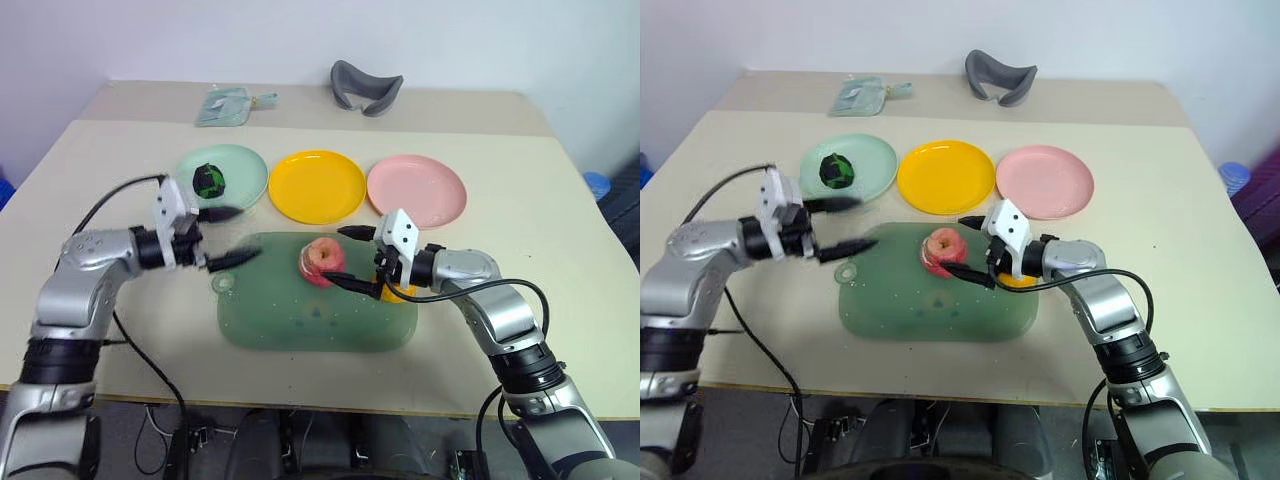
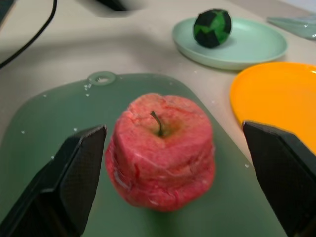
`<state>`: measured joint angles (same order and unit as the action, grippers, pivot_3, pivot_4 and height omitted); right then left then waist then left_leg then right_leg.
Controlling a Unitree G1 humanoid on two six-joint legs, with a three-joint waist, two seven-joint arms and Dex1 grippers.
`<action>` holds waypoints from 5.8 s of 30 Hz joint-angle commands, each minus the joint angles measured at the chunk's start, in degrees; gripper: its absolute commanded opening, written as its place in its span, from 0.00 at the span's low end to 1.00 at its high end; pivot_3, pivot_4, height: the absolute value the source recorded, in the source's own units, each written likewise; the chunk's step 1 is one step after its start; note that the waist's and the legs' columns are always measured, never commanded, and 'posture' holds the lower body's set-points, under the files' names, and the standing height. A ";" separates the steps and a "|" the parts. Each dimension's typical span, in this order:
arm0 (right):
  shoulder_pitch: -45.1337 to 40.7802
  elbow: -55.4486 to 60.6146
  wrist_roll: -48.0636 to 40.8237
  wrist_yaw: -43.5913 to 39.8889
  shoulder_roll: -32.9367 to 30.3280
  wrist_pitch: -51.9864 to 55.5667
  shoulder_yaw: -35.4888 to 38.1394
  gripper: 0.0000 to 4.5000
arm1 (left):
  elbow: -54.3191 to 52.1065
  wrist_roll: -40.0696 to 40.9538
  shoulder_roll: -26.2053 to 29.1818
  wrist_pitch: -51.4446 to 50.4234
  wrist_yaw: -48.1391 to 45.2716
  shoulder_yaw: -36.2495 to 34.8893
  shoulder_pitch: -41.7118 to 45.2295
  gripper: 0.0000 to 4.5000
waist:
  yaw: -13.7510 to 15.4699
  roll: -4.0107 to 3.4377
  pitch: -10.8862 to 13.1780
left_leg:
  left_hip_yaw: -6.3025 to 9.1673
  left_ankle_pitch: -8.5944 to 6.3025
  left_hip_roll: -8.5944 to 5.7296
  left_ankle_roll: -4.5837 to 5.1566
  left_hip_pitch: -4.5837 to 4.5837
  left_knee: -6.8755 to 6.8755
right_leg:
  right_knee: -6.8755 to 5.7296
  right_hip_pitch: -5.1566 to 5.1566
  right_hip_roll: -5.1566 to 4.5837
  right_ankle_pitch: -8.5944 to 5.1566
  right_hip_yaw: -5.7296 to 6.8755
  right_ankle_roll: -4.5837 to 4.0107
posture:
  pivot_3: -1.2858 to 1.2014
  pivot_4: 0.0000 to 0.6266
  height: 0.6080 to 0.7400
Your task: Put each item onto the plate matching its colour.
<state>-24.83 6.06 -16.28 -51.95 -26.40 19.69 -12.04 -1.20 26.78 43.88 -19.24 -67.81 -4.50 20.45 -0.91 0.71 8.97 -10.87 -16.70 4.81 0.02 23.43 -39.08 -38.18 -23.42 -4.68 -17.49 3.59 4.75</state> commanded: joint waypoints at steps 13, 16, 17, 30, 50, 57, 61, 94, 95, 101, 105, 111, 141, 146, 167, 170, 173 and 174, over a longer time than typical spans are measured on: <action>-4.42 -4.68 2.87 -0.73 3.19 -1.72 -2.29 1.00 | -13.58 9.41 7.44 -2.34 -8.05 -6.87 -8.87 0.98 | 0.07 0.01 0.01 | 0.05 -0.01 0.00 0.02 0.02 0.00 | 0.01 -0.02 -0.02 0.00 -0.03 -0.01 | 0.52 0.24 1.00; -4.82 -5.54 2.91 -1.30 3.41 -1.92 -2.25 1.00 | -14.20 9.72 7.12 -2.54 -7.35 -7.08 -9.40 0.98 | 0.05 0.01 0.01 | 0.05 -0.02 0.00 0.02 0.02 0.00 | 0.02 -0.02 -0.02 0.00 -0.03 -0.01 | 0.52 0.24 1.00; -5.03 -5.83 2.90 -1.36 3.45 -1.93 -2.18 0.94 | -14.33 9.86 7.08 -2.61 -7.19 -7.23 -9.65 1.00 | 0.03 0.01 0.01 | 0.05 -0.02 0.00 0.02 0.02 0.00 | 0.01 -0.02 -0.02 0.00 -0.03 -0.01 | 0.52 0.24 1.00; -11.54 -8.32 -1.24 0.56 2.87 -2.02 6.41 0.53 | -15.08 8.19 3.94 -1.55 -0.62 -6.88 -10.41 1.00 | -0.02 -0.02 0.03 | 0.06 -0.02 0.00 0.02 0.02 0.01 | 0.00 -0.04 -0.02 0.00 -0.05 -0.02 | 0.52 0.24 1.00; -39.07 -74.52 9.47 14.95 0.00 -31.01 17.72 0.76 | -13.53 -0.59 -7.75 2.94 10.22 2.98 -7.34 1.00 | -1.68 -0.22 0.15 | -0.11 0.00 0.02 0.01 0.01 0.11 | 0.00 -0.10 -0.01 0.00 -0.14 -0.01 | 0.52 0.24 1.00; -38.95 -72.62 9.02 12.64 -1.94 -32.94 18.95 0.99 | -14.04 -0.58 -7.96 2.41 10.44 3.55 -7.25 1.00 | -1.55 -0.26 0.18 | -0.02 0.00 0.04 0.01 0.01 0.10 | 0.00 -0.10 -0.02 0.00 -0.16 -0.01 | 0.52 0.24 1.00; -32.35 -57.96 1.40 -1.57 -4.72 -24.85 21.32 0.99 | -13.72 -1.04 -8.42 2.78 10.68 4.16 -6.83 1.00 | -1.07 -0.30 0.20 | 0.00 0.00 0.02 0.01 0.02 0.07 | 0.01 -0.08 -0.04 0.00 -0.16 0.00 | 0.52 0.24 1.00; 20.92 7.75 -10.92 -4.74 -11.79 1.83 16.43 0.99 | -17.68 7.53 0.57 1.26 -5.51 2.66 -7.58 1.00 | 0.27 -0.29 0.19 | 0.12 -0.03 -0.02 0.05 -0.05 0.01 | 0.07 0.05 0.01 0.01 -0.16 0.00 | 0.52 0.24 1.00; 21.00 7.17 -10.47 -4.71 -11.54 1.23 16.00 0.99 | -17.69 7.48 0.62 1.27 -5.53 2.65 -7.64 1.00 | 0.26 -0.29 0.19 | 0.11 -0.03 -0.02 0.06 -0.05 0.01 | 0.08 0.05 0.01 0.01 -0.17 0.00 | 0.52 0.24 1.00; 18.96 3.86 -9.07 -4.00 -9.54 -0.65 14.54 0.88 | -17.36 7.03 0.30 1.61 -5.04 2.78 -7.48 1.00 | 0.25 -0.29 0.19 | 0.11 -0.03 -0.02 0.05 -0.05 0.01 | 0.07 0.05 0.01 0.01 -0.17 0.00 | 0.52 0.24 1.00; 17.52 2.53 -8.62 -3.37 -8.21 -2.01 14.71 0.63 | -17.56 7.09 -0.55 1.40 -3.12 2.33 -8.03 1.00 | 0.28 -0.29 0.19 | 0.12 -0.03 -0.02 0.05 -0.05 0.00 | 0.07 0.05 0.02 0.01 -0.17 0.00 | 0.52 0.24 1.00; 12.14 2.27 -8.98 0.19 -4.07 -2.60 14.63 0.63 | -17.93 7.47 -4.69 -1.67 7.51 -0.34 -8.92 1.00 | 0.23 -0.29 0.19 | 0.15 -0.03 -0.01 0.05 -0.05 0.00 | 0.06 0.05 0.01 0.01 -0.17 0.00 | 0.52 0.24 1.00; -36.59 -75.27 9.98 15.05 19.16 -38.04 13.39 0.99 | -25.76 -1.31 -18.87 -3.95 38.12 -1.71 -14.62 1.00 | -0.38 -0.29 0.20 | 0.03 -0.01 0.03 0.03 -0.03 0.01 | -0.04 -0.02 0.00 0.02 -0.19 0.00 | 0.52 0.24 1.00; -31.45 -64.51 7.83 9.23 16.60 -39.88 14.25 0.99 | -22.11 -6.82 -18.10 2.65 37.19 -0.49 -15.56 1.00 | -0.18 -0.30 0.19 | 0.04 -0.01 0.03 0.02 -0.03 0.03 | -0.02 -0.02 0.00 0.02 -0.19 0.00 | 0.52 0.24 1.00; 27.93 5.37 -9.48 1.53 -10.71 -9.02 32.29 0.99 | -19.04 6.19 -8.66 -1.11 21.22 -9.03 -19.84 1.00 | 0.18 -0.30 0.17 | 0.12 -0.02 0.00 0.02 -0.10 0.08 | 0.07 0.07 0.01 0.01 -0.20 -0.01 | 0.52 0.24 1.00; 30.10 3.49 -8.80 0.53 -11.63 -10.60 33.58 0.99 | -19.50 7.59 -7.72 -2.22 19.48 -9.00 -20.91 1.00 | 0.24 -0.30 0.17 | 0.14 -0.03 -0.02 0.03 -0.10 0.07 | 0.08 0.10 -0.01 0.01 -0.20 -0.01 | 0.52 0.24 1.00; 30.43 1.17 -8.50 0.34 -11.84 -12.05 34.41 0.99 | -19.87 8.29 -7.46 -3.10 19.03 -8.56 -21.03 1.00 | 0.22 -0.29 0.17 | 0.14 -0.03 -0.02 0.03 -0.11 0.06 | 0.08 0.11 0.00 0.01 -0.19 -0.01 | 0.52 0.24 1.00; 30.55 0.57 -8.42 0.09 -11.88 -12.58 34.52 0.99 | -19.81 8.41 -7.39 -3.32 18.76 -8.53 -21.02 1.00 | 0.22 -0.29 0.17 | 0.14 -0.03 -0.02 0.03 -0.12 0.06 | 0.08 0.11 0.00 0.01 -0.20 -0.01 | 0.52 0.24 1.00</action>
<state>5.68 6.70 -24.36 -51.47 -37.37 8.81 20.87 -18.88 34.10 35.86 -22.33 -48.52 -12.43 -0.55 -0.69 0.42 9.14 -10.73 -16.72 4.80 0.05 23.32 -39.02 -38.10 -23.31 -4.68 -17.47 3.40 4.74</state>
